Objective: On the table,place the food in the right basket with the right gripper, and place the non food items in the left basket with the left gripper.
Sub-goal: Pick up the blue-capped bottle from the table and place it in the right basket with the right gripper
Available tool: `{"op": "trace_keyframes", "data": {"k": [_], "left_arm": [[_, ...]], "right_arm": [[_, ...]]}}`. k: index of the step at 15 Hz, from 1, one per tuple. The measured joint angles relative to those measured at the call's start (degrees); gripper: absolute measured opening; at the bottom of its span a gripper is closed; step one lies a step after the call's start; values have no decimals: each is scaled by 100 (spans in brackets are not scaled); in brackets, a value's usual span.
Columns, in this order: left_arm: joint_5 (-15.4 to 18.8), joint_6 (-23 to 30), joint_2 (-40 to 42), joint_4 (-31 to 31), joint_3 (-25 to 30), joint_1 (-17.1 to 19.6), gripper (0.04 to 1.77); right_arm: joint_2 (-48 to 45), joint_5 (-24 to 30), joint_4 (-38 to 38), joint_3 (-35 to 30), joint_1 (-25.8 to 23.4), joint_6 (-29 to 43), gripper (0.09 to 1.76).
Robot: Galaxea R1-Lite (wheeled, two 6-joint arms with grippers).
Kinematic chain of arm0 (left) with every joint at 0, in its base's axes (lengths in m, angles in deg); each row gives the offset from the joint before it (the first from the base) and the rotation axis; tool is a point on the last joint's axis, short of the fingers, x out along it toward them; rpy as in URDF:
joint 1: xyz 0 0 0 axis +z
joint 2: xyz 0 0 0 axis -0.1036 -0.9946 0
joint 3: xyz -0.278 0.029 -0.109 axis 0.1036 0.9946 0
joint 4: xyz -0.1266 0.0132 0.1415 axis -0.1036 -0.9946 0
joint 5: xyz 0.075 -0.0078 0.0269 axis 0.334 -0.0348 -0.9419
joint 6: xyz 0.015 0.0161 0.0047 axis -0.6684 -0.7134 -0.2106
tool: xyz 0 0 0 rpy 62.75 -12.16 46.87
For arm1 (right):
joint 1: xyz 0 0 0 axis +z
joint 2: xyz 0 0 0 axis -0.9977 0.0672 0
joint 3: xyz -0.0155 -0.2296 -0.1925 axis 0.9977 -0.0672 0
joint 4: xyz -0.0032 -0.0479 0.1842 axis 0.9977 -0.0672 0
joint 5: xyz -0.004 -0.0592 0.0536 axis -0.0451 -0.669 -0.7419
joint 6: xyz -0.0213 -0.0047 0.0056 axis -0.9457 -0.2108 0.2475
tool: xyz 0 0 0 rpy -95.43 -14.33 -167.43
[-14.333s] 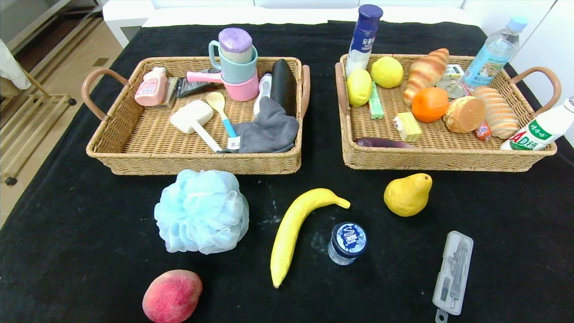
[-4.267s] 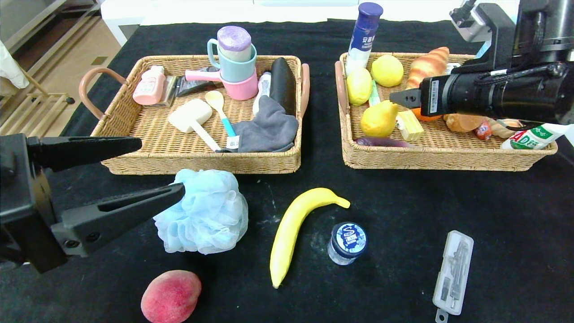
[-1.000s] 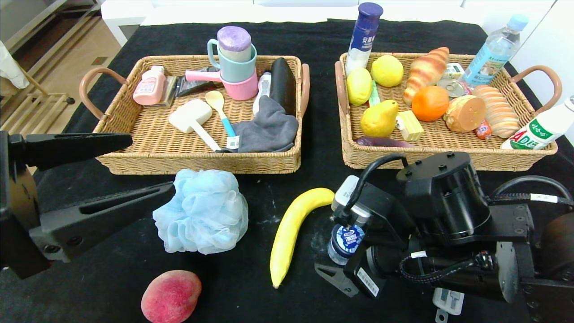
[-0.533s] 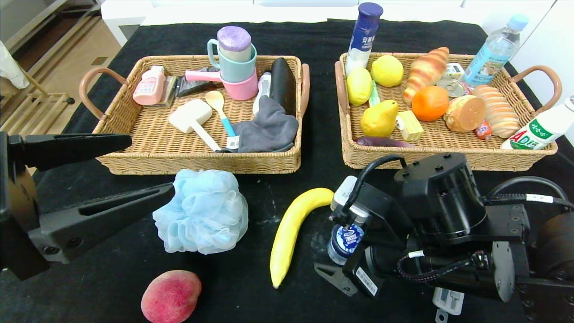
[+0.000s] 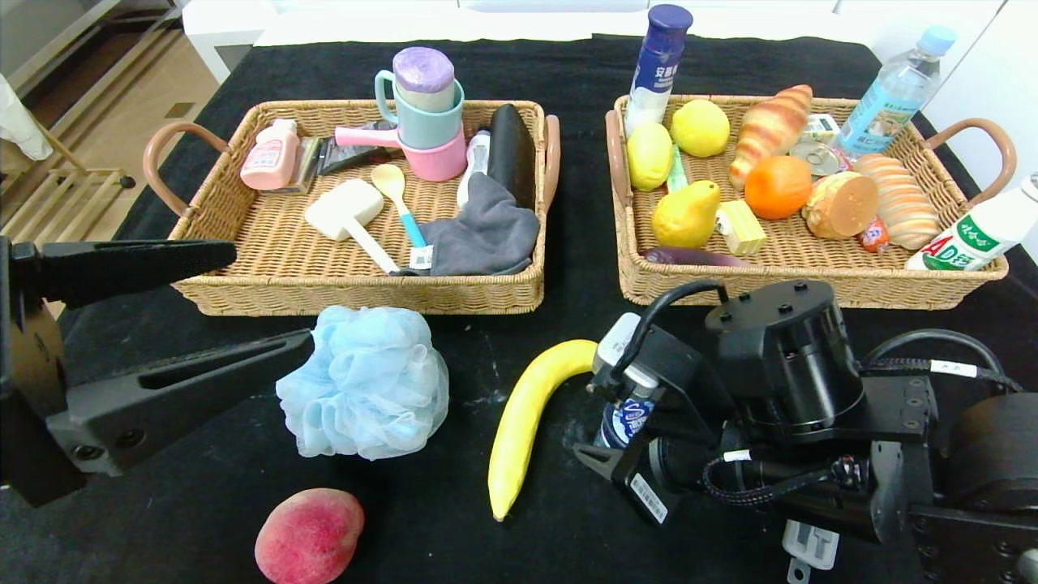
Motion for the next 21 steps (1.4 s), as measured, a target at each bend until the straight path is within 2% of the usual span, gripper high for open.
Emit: {"op": "trace_keyframes", "data": {"k": [21], "left_arm": [[5,1,9,-2,-2,0,172]], "right_arm": [[-261,12,-28,11,16,60,91]]}}
